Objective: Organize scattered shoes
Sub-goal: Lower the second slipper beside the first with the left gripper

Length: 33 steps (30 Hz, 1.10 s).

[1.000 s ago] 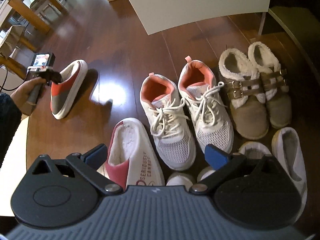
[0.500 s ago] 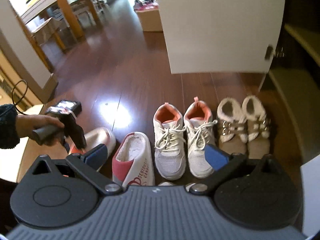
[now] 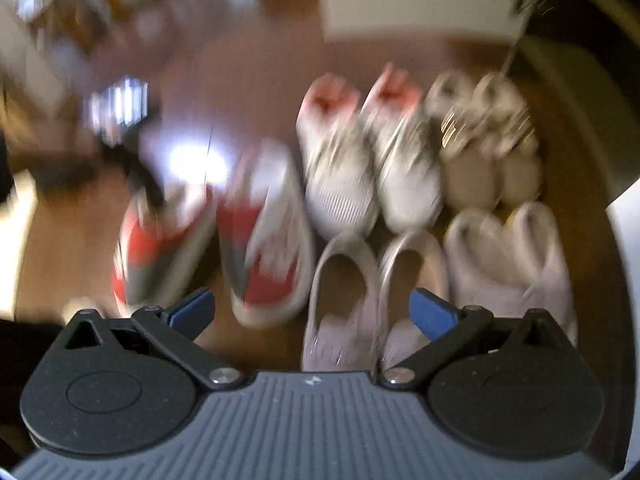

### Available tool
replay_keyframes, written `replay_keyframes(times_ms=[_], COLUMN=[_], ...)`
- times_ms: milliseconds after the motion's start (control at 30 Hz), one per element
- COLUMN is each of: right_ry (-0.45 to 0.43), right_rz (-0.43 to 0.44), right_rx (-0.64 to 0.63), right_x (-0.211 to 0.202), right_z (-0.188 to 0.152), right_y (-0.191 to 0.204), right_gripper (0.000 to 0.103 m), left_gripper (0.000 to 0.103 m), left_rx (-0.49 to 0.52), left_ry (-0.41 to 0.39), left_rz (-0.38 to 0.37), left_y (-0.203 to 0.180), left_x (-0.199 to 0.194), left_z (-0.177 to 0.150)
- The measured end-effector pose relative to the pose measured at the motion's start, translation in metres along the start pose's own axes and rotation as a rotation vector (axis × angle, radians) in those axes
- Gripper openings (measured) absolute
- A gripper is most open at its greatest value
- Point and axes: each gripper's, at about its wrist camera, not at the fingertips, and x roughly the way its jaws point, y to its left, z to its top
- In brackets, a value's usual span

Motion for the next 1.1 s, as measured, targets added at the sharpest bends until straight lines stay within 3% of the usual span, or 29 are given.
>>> replay_keyframes(times_ms=[33, 100, 267, 367, 533, 633, 700, 733, 867, 1100], right_ry=[0.047, 0.049, -0.125, -0.159, -0.145, -0.193, -0.209, -0.207, -0.189, -0.164], right_rz=[-0.023, -0.059, -0.005, -0.020, -0.024, -0.033, -0.024, -0.002, 0.001, -0.029], right_rx=[-0.086, -0.171, -0.290, -0.317, -0.268, -0.314, -0.365, -0.365, -0.309, -0.213], right_x=[0.027, 0.051, 0.099, 0.130, 0.166, 0.174, 0.179, 0.178, 0.177, 0.184], right_z=[-0.014, -0.027, -0.038, -0.044, -0.061, -0.069, -0.071, -0.070, -0.064, -0.050], right_y=[0.029, 0.063, 0.154, 0.190, 0.212, 0.221, 0.223, 0.221, 0.204, 0.163], right_gripper=[0.102, 0.102, 0.102, 0.102, 0.102, 0.101, 0.095, 0.087, 0.084, 0.088], left_gripper=[0.015, 0.015, 0.015, 0.016, 0.019, 0.019, 0.019, 0.019, 0.019, 0.021], left_rx=[0.005, -0.076, -0.343, -0.323, -0.303, -0.298, -0.289, -0.285, -0.248, -0.219], left_ry=[-0.002, 0.037, 0.123, 0.100, 0.096, 0.093, 0.088, 0.085, 0.053, 0.023], left_rz=[0.004, -0.035, -0.239, -0.236, -0.221, -0.224, -0.221, -0.219, -0.208, -0.207], left_y=[0.001, 0.018, 0.060, 0.062, 0.055, 0.047, 0.045, 0.044, 0.029, 0.009], left_x=[0.001, 0.007, 0.030, 0.030, 0.040, 0.049, 0.048, 0.047, 0.044, 0.039], left_z=[-0.004, -0.016, -0.039, -0.045, -0.064, -0.075, -0.072, -0.070, -0.058, -0.051])
